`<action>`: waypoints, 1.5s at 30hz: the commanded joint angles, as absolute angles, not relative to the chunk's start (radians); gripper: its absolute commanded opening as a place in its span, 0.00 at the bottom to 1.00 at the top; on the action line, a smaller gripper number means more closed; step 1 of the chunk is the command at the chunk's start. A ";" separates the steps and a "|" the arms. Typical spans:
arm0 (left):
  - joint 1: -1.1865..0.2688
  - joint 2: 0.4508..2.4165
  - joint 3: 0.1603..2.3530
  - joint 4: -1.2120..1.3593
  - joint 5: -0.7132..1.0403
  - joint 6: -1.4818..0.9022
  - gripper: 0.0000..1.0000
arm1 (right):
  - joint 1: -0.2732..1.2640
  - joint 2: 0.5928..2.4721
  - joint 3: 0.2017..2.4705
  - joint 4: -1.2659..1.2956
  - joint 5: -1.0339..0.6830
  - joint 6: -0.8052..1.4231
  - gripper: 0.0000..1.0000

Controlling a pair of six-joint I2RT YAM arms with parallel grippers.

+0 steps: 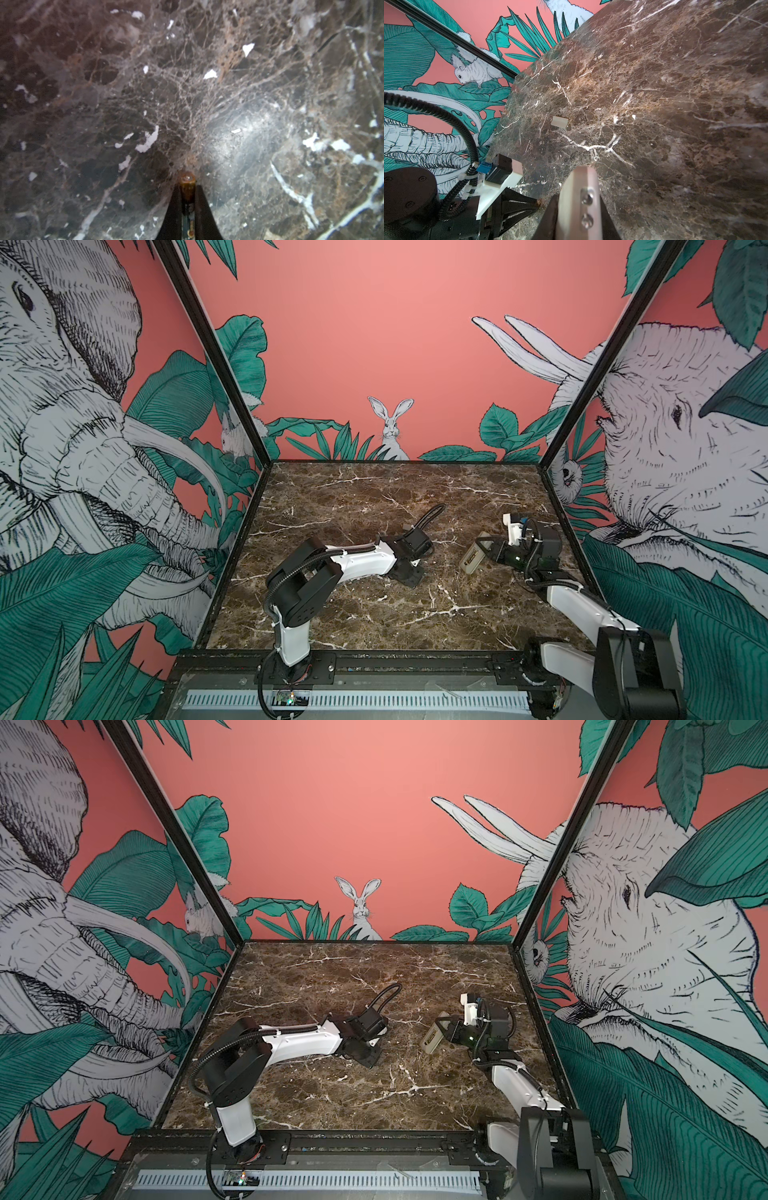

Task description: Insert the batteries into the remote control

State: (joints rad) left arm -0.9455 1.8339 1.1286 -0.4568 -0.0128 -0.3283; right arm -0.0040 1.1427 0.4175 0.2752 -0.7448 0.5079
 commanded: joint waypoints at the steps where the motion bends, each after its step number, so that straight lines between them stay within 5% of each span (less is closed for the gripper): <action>1: -0.940 1.826 1.094 -0.486 -0.023 -0.355 0.10 | 0.005 1.143 0.441 0.327 -0.764 0.488 0.00; 13: -0.939 1.760 1.166 -0.566 -0.044 -0.325 0.39 | 0.010 1.142 0.445 0.334 -0.771 0.493 0.00; 21: -0.936 1.736 1.250 -0.718 -0.024 -0.231 0.44 | 0.017 1.137 0.439 0.342 -0.770 0.492 0.00; 39: -0.936 1.861 1.233 -0.570 0.052 -0.319 0.35 | 0.018 1.132 0.439 0.341 -0.766 0.492 0.00; 45: -0.936 1.876 1.216 -0.571 0.003 -0.364 0.22 | 0.018 1.137 0.442 0.346 -0.768 0.493 0.00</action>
